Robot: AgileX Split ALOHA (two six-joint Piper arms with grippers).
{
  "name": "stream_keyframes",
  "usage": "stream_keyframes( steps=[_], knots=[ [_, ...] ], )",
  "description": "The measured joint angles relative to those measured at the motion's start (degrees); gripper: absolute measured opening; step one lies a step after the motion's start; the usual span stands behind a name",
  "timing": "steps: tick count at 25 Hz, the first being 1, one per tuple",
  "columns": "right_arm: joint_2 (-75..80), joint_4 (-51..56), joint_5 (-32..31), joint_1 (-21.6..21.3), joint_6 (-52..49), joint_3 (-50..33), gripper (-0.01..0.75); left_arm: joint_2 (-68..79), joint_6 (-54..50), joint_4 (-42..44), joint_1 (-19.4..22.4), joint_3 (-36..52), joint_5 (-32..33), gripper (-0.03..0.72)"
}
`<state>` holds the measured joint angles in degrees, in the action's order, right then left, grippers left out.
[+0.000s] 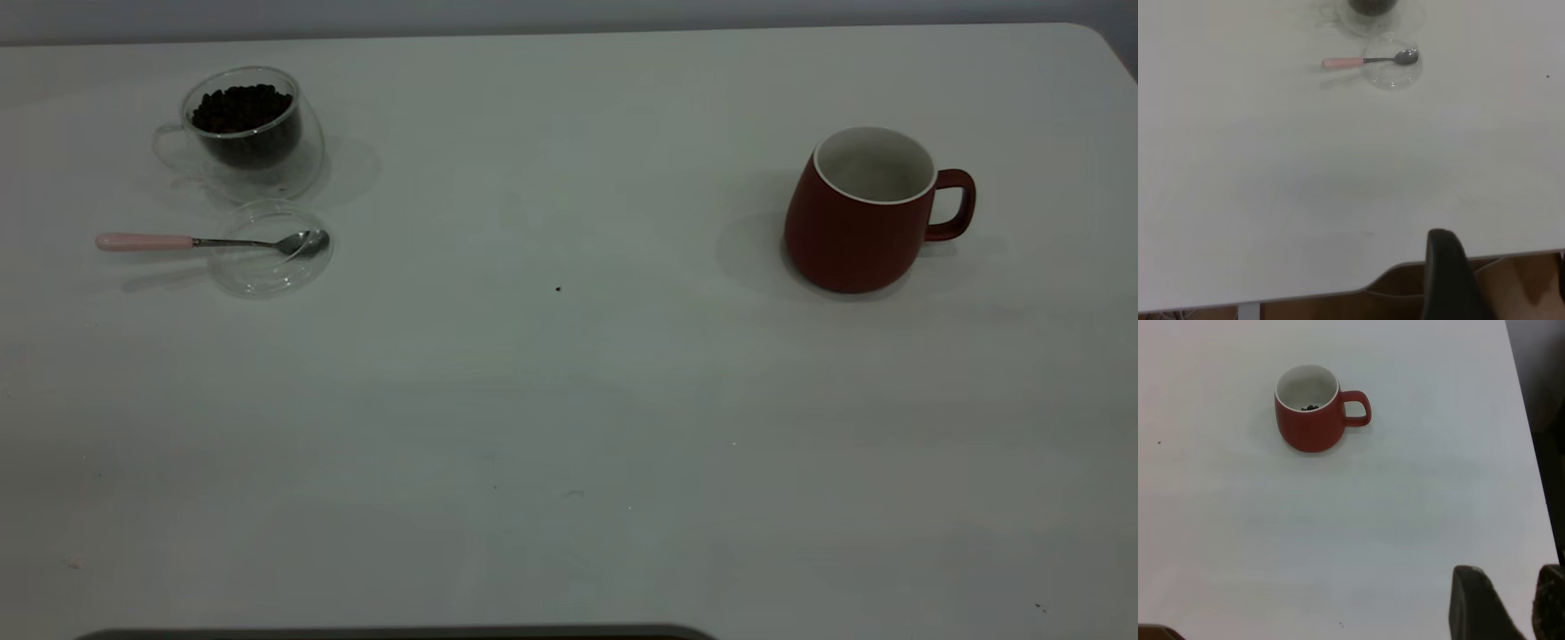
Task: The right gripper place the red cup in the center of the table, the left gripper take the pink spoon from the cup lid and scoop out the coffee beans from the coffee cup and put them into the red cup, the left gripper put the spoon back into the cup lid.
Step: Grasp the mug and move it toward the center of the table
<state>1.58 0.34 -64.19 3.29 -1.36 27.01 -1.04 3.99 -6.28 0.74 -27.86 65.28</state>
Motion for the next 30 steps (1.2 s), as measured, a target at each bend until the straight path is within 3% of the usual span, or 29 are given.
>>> stream_keyframes(
  steps=[20,24,30],
  knots=[
    [1.54,2.37,0.00,0.00,1.36,0.00,0.260,0.00,0.20,0.00,0.00,0.00,0.00,0.452],
    [9.75,3.33,1.01,0.00,5.41,0.39,0.357,0.00,0.20,0.00,0.00,0.00,0.00,0.452],
    [30.71,6.26,13.26,0.00,20.17,2.21,0.539,0.00,0.20,0.00,0.00,0.00,0.00,0.452]
  ],
)
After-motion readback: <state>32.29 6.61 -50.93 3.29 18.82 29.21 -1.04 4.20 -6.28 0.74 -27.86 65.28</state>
